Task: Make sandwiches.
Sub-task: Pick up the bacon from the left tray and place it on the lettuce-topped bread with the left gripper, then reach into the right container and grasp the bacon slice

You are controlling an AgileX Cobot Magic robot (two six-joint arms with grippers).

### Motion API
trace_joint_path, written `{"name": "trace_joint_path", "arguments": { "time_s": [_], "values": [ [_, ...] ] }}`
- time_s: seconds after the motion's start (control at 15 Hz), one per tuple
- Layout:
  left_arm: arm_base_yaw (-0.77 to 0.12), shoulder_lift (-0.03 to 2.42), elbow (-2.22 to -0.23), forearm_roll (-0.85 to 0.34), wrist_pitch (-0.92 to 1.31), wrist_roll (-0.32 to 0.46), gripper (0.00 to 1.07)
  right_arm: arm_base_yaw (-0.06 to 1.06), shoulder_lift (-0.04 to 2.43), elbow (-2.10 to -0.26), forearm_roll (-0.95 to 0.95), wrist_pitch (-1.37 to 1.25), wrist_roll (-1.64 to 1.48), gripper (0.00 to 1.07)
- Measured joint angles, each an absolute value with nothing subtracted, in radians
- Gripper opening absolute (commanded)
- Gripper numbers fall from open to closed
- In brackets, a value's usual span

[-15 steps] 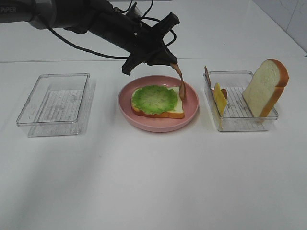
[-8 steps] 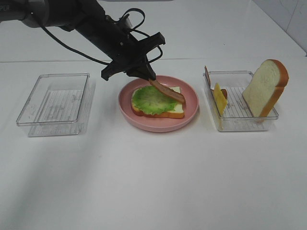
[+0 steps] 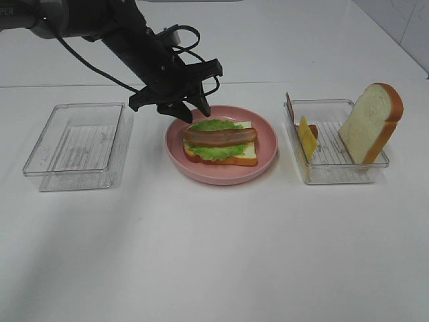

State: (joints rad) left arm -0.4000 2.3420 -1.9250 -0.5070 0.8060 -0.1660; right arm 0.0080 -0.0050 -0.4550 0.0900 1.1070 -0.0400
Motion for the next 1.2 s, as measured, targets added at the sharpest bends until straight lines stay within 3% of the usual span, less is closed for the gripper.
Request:
{"name": "trace_joint_path", "arguments": {
  "time_s": [0.07, 0.13, 0.33, 0.53, 0.73, 0.93, 1.2],
  "values": [
    [-0.400, 2.342, -1.925, -0.505, 0.806, -0.166, 0.93, 0.008, -0.005, -0.455, 0.090, 1.107, -0.040, 0.87],
    [-0.400, 2.342, -1.931, -0.503, 0.819, -0.161, 1.02, 0.008, -0.005, -0.455, 0.090, 1.107, -0.040, 0.87],
    [-0.400, 2.343, -1.992, -0.468, 0.937, -0.143, 1.02, 0.008, -0.005, -0.455, 0.090, 1.107, -0.040, 0.87],
    [-0.400, 2.343, -2.193, -0.290, 1.191, -0.141, 1.02, 0.008, -0.005, -0.455, 0.090, 1.107, -0.040, 0.87],
    [-0.400, 2.274, -2.234, -0.204, 1.207, -0.141, 1.01, 0.008, -0.005, -0.455, 0.090, 1.107, -0.040, 0.87],
    [-0.398, 2.159, -2.176, -0.108, 1.208, -0.140, 1.01, 0.008, -0.005, -0.455, 0.090, 1.107, -0.040, 0.87],
    [-0.322, 1.961, -1.907, -0.067, 1.211, -0.139, 1.00, 0.008, -0.005, -0.455, 0.090, 1.107, -0.040, 0.87]
  ]
}}
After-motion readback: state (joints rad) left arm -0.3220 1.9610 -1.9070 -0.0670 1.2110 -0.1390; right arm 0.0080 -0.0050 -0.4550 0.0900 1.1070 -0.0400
